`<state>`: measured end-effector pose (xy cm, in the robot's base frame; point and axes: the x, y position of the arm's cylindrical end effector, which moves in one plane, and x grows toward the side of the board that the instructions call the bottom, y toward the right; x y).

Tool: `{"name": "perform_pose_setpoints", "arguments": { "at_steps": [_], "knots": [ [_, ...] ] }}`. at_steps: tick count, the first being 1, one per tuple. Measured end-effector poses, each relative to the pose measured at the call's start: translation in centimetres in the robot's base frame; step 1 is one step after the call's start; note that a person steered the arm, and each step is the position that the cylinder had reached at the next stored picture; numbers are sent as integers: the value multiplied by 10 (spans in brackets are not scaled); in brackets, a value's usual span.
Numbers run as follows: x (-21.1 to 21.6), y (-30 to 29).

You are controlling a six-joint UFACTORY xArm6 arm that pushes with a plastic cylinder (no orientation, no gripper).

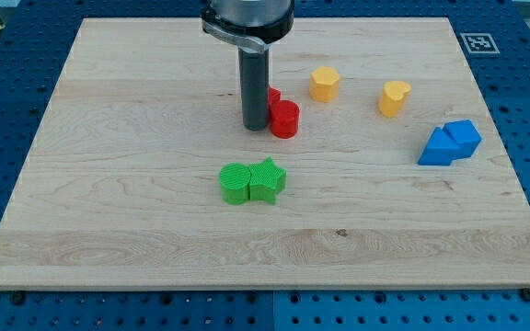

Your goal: Push the red star a bit up

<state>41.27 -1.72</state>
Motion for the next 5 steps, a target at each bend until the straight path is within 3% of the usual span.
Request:
{"name": "perform_pose_setpoints", "arguments": {
  "at_steps": [4, 5],
  "knots": [
    [-28, 29],
    [-24, -12]
  ]
}}
